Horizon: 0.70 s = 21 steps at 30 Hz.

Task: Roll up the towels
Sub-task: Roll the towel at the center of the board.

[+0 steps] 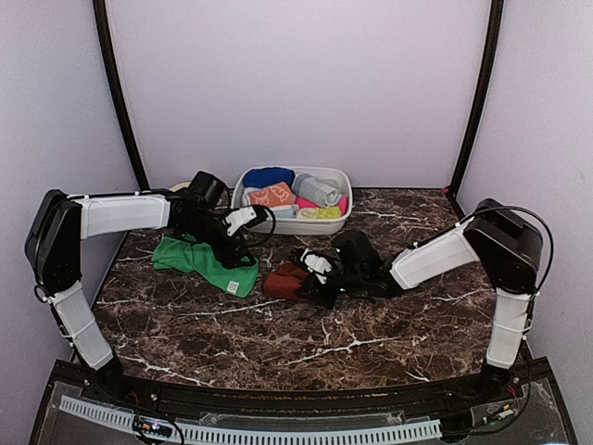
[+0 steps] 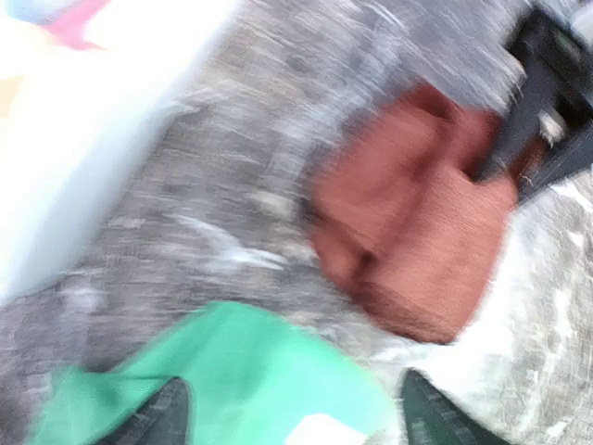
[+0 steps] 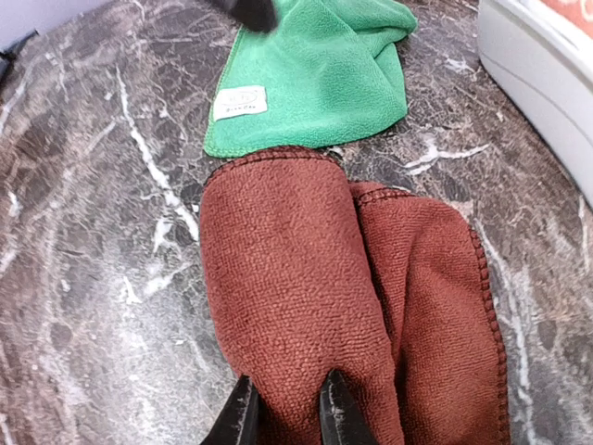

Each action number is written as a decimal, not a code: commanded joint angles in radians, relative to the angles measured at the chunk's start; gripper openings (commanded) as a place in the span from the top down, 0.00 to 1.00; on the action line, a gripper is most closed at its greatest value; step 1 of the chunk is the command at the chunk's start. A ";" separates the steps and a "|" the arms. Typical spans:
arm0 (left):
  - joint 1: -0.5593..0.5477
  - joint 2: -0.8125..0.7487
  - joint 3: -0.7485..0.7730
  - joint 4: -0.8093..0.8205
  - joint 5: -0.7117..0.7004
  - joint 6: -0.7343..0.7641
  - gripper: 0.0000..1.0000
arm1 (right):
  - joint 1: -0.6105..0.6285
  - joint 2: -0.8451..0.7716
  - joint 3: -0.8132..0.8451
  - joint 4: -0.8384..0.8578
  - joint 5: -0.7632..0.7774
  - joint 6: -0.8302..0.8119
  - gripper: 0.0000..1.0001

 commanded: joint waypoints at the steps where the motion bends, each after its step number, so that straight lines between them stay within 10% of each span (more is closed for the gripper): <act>1: 0.061 -0.090 -0.011 0.194 -0.061 -0.157 0.13 | -0.042 0.072 -0.029 -0.197 -0.225 0.153 0.96; 7: 0.040 -0.119 -0.039 0.118 0.198 0.047 0.11 | -0.115 0.142 0.030 -0.255 -0.396 0.267 0.99; 21: -0.202 0.042 0.007 0.038 0.067 0.323 0.22 | -0.229 0.272 0.094 -0.395 -0.458 0.385 1.00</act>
